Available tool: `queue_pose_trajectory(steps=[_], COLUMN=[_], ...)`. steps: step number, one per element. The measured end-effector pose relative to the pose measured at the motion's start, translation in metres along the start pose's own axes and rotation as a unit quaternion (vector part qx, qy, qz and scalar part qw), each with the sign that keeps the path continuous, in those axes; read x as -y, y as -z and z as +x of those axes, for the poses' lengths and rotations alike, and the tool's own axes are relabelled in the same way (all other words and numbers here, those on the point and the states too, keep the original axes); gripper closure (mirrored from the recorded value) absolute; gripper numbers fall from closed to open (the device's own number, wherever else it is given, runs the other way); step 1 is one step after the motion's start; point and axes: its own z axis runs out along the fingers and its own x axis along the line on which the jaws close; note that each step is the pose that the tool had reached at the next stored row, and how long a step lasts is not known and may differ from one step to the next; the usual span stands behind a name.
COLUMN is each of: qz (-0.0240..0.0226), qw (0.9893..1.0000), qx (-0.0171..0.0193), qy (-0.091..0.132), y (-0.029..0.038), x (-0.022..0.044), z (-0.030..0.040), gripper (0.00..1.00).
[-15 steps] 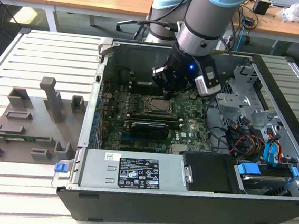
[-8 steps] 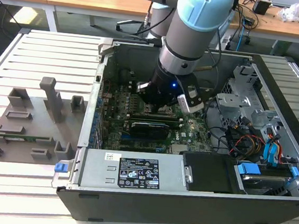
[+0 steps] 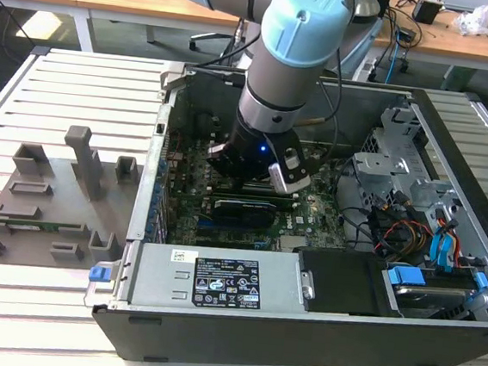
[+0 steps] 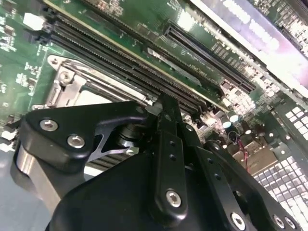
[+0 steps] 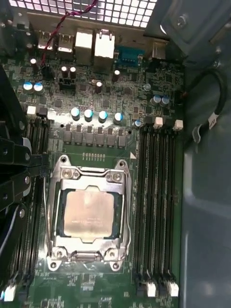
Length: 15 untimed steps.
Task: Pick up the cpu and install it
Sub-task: 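Install the second cpu locking lever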
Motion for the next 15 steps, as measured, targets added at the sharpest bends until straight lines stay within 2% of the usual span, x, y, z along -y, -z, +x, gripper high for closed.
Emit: queue_pose_trajectory(steps=[5,7,11,15], qz=[-0.0001,-0.0008,-0.0049,-0.0088], qw=[1.0000,1.0000,1.0000,1.0000], qx=[0.0001,0.0001,0.0007,0.0005], qy=[0.000,0.000,0.001,0.005], y=[-0.0074,-0.0097,-0.0129,-0.0151], x=[-0.0050,-0.0077,-0.0091,-0.0121], z=[0.0013,0.0046,0.0112,0.0110], gripper=[0.89,0.89,0.89,0.89])
